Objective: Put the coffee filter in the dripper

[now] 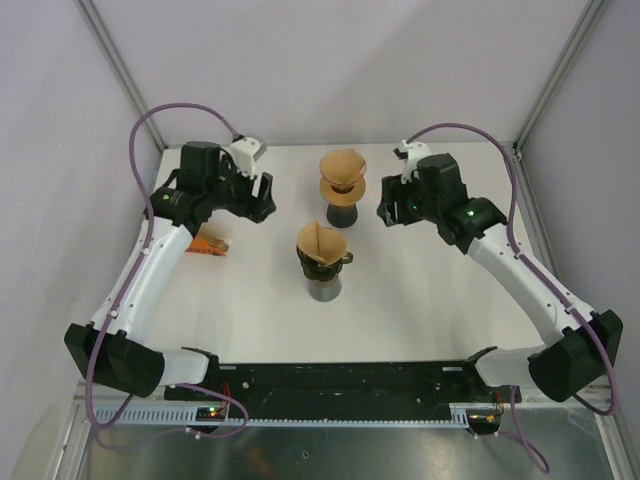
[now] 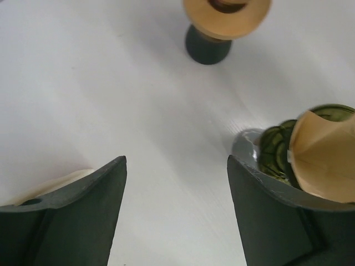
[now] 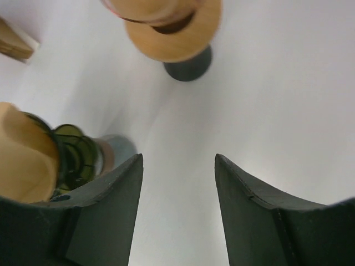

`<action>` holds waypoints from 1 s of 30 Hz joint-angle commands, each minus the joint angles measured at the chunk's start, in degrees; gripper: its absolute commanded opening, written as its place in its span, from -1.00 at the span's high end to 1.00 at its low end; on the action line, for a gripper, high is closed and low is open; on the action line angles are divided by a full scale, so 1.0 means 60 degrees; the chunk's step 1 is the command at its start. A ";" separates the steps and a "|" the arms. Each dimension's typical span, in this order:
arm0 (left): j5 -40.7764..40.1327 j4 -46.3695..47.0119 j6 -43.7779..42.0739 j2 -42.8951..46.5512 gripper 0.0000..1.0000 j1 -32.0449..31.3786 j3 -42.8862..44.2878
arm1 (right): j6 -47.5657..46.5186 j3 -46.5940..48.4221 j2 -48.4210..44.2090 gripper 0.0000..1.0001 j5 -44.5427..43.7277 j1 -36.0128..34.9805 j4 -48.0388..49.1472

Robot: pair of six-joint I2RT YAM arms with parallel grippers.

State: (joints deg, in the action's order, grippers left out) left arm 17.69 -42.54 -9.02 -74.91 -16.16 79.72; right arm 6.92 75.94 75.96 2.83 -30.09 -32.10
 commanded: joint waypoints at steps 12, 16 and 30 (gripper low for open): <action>-0.0902 0.4211 0.0555 0.1043 -0.74 0.3031 -0.3259 | 0.1151 -0.3659 -0.2201 -0.30 0.0376 0.3286 0.3086; -0.0910 0.5180 0.0564 0.1060 -0.80 0.3552 -0.4212 | 0.1277 -0.4380 -0.2592 -0.51 0.0291 0.3812 0.3622; -0.0818 0.8436 0.1098 0.0776 -0.91 0.4567 -0.6871 | 0.1393 -0.5896 -0.2480 -0.99 -0.0275 0.4680 0.4841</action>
State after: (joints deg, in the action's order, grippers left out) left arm 13.87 -2.79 -4.01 -70.41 10.26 41.80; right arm 14.81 43.09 61.45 3.16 -3.11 -9.26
